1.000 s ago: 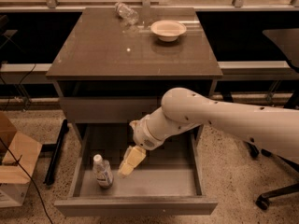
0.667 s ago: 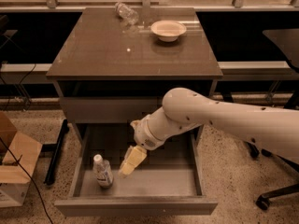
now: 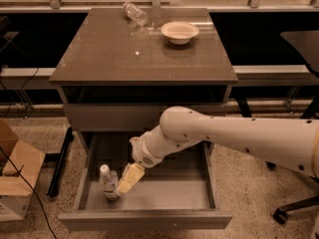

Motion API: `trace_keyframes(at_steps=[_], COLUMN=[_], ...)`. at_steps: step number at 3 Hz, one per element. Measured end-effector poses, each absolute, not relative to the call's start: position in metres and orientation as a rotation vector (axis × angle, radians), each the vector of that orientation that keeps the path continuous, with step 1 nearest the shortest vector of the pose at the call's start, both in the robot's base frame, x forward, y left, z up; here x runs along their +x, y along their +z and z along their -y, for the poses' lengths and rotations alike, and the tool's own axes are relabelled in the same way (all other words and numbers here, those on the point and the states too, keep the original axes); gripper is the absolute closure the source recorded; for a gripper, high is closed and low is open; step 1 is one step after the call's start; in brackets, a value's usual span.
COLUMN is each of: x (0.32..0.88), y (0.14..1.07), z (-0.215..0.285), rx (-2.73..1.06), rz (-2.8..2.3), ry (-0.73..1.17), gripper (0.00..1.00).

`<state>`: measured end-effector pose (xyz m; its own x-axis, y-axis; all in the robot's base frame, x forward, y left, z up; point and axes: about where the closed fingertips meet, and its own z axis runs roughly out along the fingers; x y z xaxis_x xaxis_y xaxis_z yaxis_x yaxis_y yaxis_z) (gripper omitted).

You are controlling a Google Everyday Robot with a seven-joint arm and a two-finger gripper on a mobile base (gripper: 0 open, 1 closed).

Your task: Pick blue plastic bottle from middle drawer and place on counter

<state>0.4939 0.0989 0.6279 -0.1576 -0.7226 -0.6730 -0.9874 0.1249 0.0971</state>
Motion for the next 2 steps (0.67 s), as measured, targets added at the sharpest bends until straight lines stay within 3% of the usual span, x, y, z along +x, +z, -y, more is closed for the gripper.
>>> trace_keyframes(at_steps=[2], x=[0.517], y=[0.559], z=[-0.158], rx=[-1.597], rz=[-1.839], ry=[0.893], gripper=[0.00])
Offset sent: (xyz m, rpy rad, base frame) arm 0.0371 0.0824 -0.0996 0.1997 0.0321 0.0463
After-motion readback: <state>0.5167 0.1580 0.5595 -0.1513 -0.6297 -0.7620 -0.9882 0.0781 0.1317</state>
